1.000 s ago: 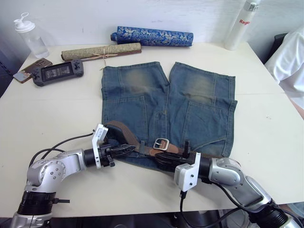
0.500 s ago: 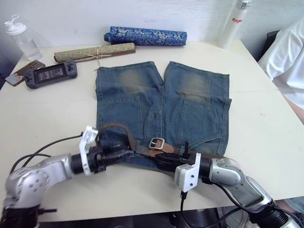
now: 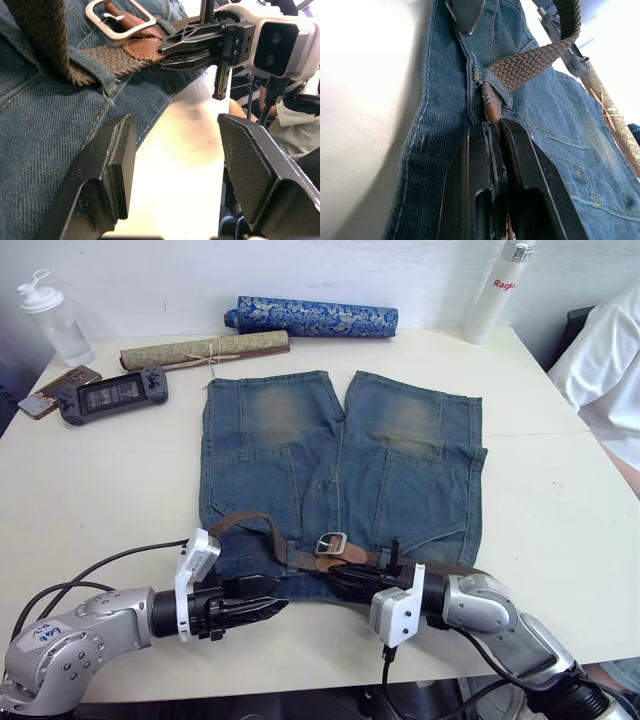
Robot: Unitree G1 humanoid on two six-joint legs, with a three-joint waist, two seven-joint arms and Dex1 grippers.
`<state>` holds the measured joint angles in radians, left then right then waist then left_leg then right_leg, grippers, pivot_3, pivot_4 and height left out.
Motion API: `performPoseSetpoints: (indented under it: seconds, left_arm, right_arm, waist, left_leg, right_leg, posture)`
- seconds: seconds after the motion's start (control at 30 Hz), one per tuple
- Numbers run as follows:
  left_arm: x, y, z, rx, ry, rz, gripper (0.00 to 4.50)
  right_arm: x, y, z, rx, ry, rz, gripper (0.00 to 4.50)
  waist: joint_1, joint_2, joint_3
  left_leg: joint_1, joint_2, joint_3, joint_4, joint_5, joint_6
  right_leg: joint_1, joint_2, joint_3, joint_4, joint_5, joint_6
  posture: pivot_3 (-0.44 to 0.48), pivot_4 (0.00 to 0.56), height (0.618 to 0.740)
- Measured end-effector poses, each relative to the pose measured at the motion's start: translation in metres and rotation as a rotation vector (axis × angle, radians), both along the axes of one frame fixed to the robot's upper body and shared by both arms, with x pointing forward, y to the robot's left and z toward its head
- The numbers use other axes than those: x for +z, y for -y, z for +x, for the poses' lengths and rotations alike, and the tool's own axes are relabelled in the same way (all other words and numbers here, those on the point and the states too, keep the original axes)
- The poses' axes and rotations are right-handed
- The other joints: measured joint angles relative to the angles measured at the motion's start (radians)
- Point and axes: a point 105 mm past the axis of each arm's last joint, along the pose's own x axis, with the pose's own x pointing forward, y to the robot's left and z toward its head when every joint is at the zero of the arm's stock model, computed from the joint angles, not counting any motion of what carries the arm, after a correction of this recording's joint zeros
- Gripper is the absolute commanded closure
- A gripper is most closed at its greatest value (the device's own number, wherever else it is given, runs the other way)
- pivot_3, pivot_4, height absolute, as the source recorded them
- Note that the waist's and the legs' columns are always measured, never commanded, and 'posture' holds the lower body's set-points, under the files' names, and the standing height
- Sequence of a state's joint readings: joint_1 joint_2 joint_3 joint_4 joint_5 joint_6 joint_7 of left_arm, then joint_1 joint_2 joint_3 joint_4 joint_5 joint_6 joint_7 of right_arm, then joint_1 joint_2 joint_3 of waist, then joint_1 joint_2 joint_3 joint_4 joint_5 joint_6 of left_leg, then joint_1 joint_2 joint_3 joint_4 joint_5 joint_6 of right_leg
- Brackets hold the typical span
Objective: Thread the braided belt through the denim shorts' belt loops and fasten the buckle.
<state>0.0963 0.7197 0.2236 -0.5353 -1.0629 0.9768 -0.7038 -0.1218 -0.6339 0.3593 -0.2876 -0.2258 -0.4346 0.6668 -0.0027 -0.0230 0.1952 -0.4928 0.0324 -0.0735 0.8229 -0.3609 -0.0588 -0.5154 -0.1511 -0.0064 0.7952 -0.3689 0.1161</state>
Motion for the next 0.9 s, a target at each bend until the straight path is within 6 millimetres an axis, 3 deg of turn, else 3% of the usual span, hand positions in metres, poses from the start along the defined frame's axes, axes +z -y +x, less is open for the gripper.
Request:
performPoseSetpoints:
  seconds: [0.2,0.3,0.47,0.63,0.8,0.9]
  left_arm:
    - [-0.006,-0.007,0.006,0.065,-0.055,-0.070,1.64]
    - [-0.006,0.005,0.007,0.031,-0.056,-0.096,1.64]
    - [0.010,0.037,0.018,-0.088,0.011,-0.138,1.64]
    - [0.000,0.050,0.015,-0.163,0.011,-0.076,1.64]
    - [0.001,0.046,0.017,-0.145,0.020,-0.070,0.02]
    - [0.003,0.040,0.016,-0.123,0.043,-0.034,0.02]
  right_arm:
    - [0.000,0.001,0.000,-0.003,-0.001,0.000,4.50]
    - [0.000,0.001,0.001,-0.008,-0.001,0.000,4.50]
    - [0.000,0.002,0.002,-0.016,-0.005,-0.003,4.50]
    - [-0.001,0.002,0.003,-0.021,-0.011,-0.006,4.50]
    - [-0.001,0.003,0.003,-0.026,-0.014,-0.007,4.50]
    - [-0.001,0.002,0.004,-0.027,-0.015,-0.005,4.50]
  waist:
    - [0.000,0.000,0.000]
    - [0.002,0.000,0.000]
    - [0.004,-0.001,-0.001]
    - [0.001,-0.001,-0.001]
    - [0.001,-0.001,-0.001]
    - [0.001,-0.001,-0.001]
  left_leg:
    - [0.000,0.000,0.000,0.000,0.000,0.000]
    - [0.000,0.000,0.000,0.001,0.000,0.000]
    - [0.000,0.000,0.000,0.003,0.000,0.000]
    - [0.000,0.000,0.000,0.003,0.000,0.000]
    - [0.000,0.000,0.000,0.003,0.000,0.000]
    - [0.000,0.000,0.000,0.003,0.000,0.000]
  right_leg:
    - [0.000,0.000,0.000,0.001,0.000,0.000]
    - [0.000,0.000,0.000,0.001,0.000,0.000]
    - [0.001,0.000,0.000,0.002,0.000,0.000]
    - [0.000,0.000,0.000,0.003,0.000,0.000]
    - [0.000,0.000,0.000,0.003,0.000,0.000]
    - [0.000,0.000,0.000,0.003,0.000,0.000]
  posture:
    - [0.000,0.150,0.645]
    - [0.000,0.150,0.645]
    - [0.000,0.150,0.645]
    - [0.000,0.150,0.645]
    - [0.000,0.150,0.645]
    - [0.000,0.150,0.645]
